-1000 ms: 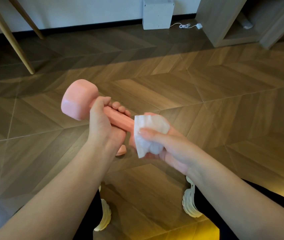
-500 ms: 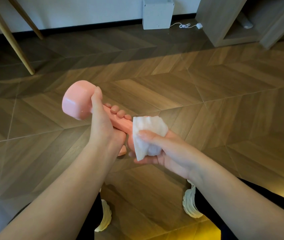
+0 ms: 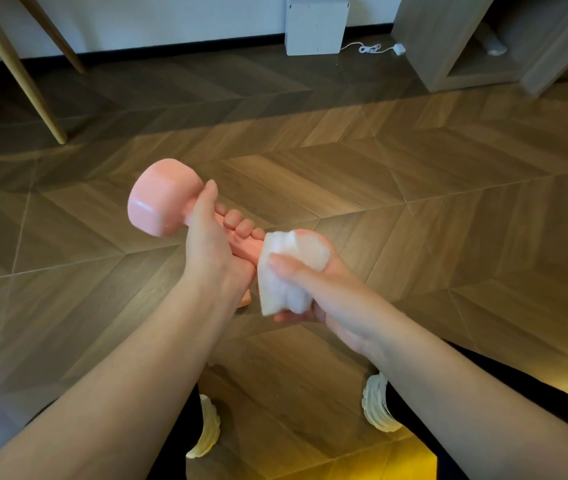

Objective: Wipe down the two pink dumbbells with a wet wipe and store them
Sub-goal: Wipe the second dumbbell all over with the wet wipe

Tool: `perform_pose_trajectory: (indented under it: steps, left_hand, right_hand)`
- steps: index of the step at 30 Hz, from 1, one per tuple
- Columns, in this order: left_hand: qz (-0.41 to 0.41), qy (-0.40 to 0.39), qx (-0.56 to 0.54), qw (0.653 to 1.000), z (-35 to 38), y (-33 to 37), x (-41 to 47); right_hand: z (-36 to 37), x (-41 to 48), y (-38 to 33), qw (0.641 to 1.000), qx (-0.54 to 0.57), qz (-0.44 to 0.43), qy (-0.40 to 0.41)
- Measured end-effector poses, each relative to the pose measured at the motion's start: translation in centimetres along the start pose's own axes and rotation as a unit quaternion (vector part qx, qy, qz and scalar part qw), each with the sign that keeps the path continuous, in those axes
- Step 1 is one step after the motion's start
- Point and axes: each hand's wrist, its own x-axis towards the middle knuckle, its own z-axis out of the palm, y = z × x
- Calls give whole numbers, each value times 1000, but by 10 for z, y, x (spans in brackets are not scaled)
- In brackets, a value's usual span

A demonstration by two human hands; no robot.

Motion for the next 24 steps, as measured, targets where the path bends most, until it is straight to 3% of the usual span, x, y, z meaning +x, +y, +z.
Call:
perform_pose_trajectory:
  steps: [2, 7, 13, 16, 24]
  left_hand:
    - [1, -2, 11, 1000, 0, -1, 0]
    - [11, -1, 3, 1000, 0, 4, 1]
    - [26, 7, 2, 1000, 2, 2, -2]
    - [22, 1, 2, 1000, 3, 4, -3]
    - [12, -5, -20, 1000, -3, 9, -3]
  right_hand:
    - [1, 0, -1, 1000, -3, 10, -2]
    - [-9, 0, -8, 993, 50, 30, -100]
    - [1, 6, 4, 995, -90, -15, 27]
    - [1, 5, 0, 999, -45, -18, 1]
    - [-10, -1, -6, 987, 89, 76, -113]
